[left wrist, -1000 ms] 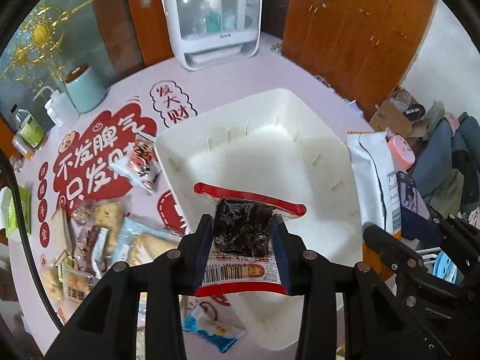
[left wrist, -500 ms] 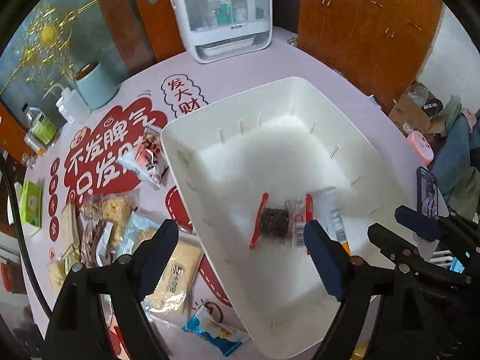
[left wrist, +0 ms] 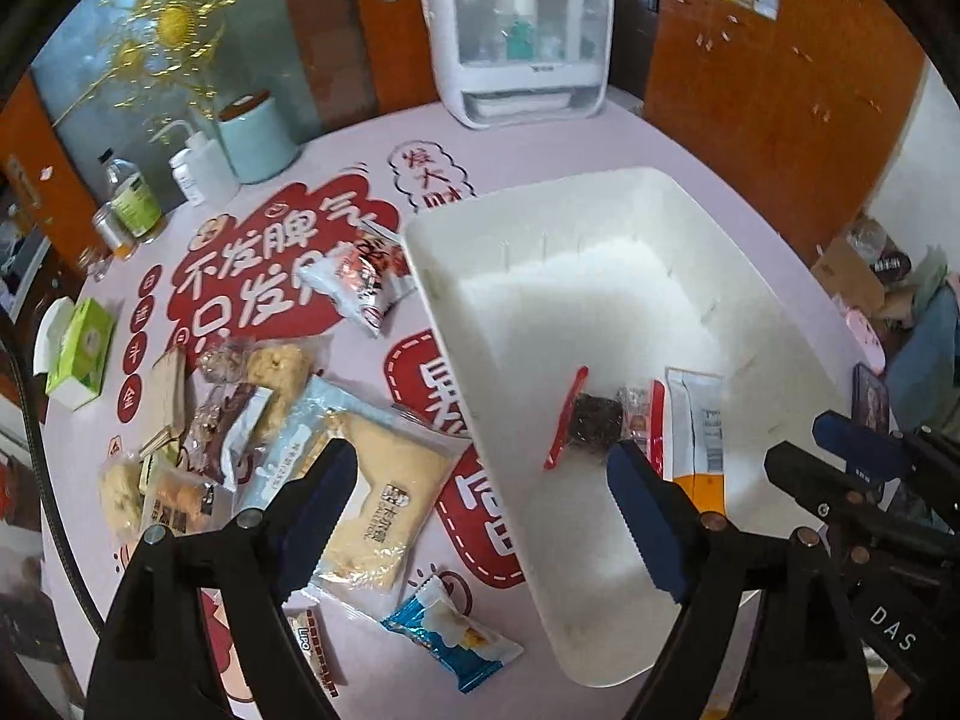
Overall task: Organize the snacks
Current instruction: 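Carry both snacks into the white bin and open both tools to release, then move both tools back over the snack pile, then grasp the LIPO biscuit pack with the left tool while the right tool grasps the blue candy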
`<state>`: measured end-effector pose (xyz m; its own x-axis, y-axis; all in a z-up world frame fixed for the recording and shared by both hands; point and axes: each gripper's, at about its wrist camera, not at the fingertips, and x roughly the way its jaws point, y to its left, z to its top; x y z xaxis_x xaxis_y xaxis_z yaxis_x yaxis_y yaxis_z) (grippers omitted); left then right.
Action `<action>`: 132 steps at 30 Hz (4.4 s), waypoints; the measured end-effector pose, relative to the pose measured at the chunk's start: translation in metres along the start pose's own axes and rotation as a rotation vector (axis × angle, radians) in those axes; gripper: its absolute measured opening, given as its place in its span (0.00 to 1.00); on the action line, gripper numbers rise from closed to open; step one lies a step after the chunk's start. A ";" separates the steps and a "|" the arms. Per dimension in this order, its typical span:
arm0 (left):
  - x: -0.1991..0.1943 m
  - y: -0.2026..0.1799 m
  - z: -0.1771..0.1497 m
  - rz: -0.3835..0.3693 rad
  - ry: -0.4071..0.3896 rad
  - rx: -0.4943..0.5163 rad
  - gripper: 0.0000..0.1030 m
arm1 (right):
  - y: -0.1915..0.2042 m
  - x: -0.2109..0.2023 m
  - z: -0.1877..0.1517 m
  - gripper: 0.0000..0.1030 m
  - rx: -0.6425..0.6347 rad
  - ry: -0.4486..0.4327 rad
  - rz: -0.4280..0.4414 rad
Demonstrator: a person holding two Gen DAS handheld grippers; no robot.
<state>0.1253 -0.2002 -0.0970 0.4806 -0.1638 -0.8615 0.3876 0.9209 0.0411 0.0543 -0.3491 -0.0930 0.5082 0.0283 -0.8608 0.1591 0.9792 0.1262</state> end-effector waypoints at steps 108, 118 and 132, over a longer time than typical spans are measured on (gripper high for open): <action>0.088 0.134 -0.130 -0.253 0.357 0.450 0.47 | 0.189 0.103 -0.112 0.30 -0.142 0.131 -0.019; 0.074 0.148 -0.128 -0.248 0.375 0.330 0.46 | 0.189 0.083 -0.111 0.26 -0.167 0.115 0.013; -0.043 0.133 -0.057 -0.211 0.115 0.188 0.46 | 0.164 -0.011 -0.067 0.26 -0.184 -0.126 0.094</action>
<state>0.1116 -0.0505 -0.0832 0.2861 -0.2939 -0.9120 0.6135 0.7873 -0.0613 0.0179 -0.1758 -0.0962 0.6170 0.1073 -0.7796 -0.0449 0.9939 0.1012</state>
